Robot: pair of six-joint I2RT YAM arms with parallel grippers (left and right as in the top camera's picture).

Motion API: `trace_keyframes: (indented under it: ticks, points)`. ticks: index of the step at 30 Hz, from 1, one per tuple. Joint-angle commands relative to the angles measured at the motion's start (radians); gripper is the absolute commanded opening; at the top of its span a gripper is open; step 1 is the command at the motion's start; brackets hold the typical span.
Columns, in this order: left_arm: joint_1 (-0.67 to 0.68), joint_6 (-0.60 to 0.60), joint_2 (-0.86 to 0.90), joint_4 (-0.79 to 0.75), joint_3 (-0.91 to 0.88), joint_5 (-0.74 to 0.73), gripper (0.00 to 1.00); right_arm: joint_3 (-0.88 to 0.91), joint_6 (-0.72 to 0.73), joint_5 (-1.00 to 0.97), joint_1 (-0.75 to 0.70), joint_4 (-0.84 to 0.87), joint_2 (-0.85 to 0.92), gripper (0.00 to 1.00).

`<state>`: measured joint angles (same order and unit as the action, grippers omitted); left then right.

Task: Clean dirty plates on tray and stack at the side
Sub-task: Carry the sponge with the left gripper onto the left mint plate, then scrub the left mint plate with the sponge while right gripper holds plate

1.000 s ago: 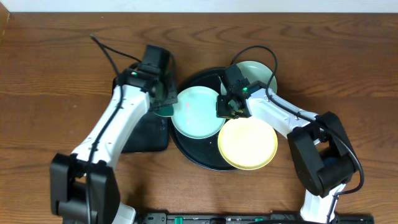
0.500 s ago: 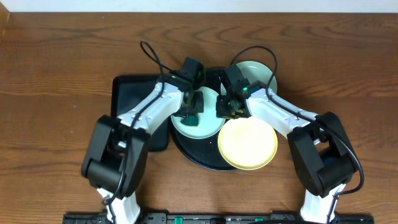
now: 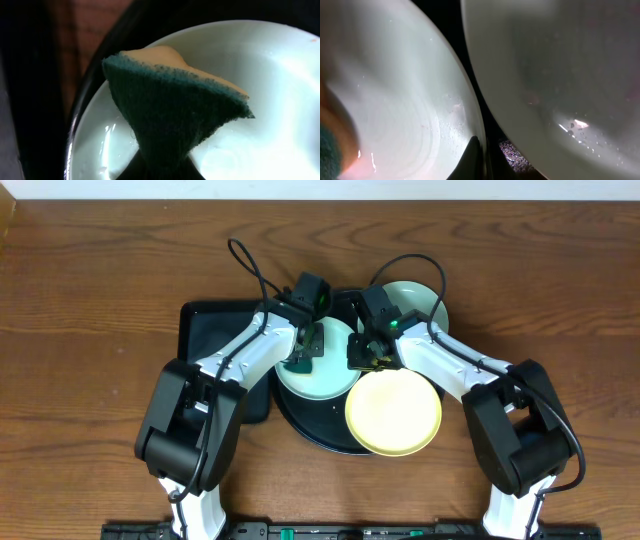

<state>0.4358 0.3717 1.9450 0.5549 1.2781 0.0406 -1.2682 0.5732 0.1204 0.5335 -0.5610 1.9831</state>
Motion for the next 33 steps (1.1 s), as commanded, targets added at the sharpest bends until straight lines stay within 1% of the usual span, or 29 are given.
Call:
trace_keyframes:
  ticks: [1, 5, 10, 11, 13, 17, 21, 29, 33]
  points:
    - [-0.001, -0.045, 0.023, -0.019, 0.018, 0.041, 0.07, 0.019, -0.013, 0.018, 0.002, -0.01, 0.031, 0.01]
    - [0.016, -0.045, 0.024, -0.016, -0.003, -0.023, 0.07, 0.019, -0.013, 0.015, 0.002, -0.011, 0.031, 0.01]
    - [0.054, -0.045, 0.024, 0.024, -0.01, -0.195, 0.07, 0.019, -0.013, 0.018, 0.002, -0.014, 0.031, 0.01]
    - [0.063, -0.045, 0.024, 0.027, -0.01, -0.206, 0.07, 0.02, -0.012, 0.02, 0.002, -0.016, 0.031, 0.01]
    - [0.079, -0.043, 0.024, 0.025, -0.01, -0.197, 0.08, 0.021, 0.008, 0.019, -0.003, -0.026, 0.032, 0.01]
    - [0.089, 0.044, 0.024, 0.014, -0.01, -0.067, 0.08, 0.028, 0.01, 0.047, -0.019, -0.031, 0.032, 0.01]
    - [0.072, 0.053, 0.024, 0.003, -0.01, -0.005, 0.08, 0.044, 0.009, 0.078, -0.037, -0.03, 0.032, 0.01]
    - [-0.009, 0.047, 0.024, 0.015, 0.003, 0.005, 0.07, 0.061, 0.008, 0.124, -0.068, -0.026, 0.032, 0.01]
    - [-0.04, 0.005, 0.027, 0.011, 0.004, 0.0, 0.07, 0.061, 0.005, 0.123, -0.061, -0.021, 0.032, 0.01]
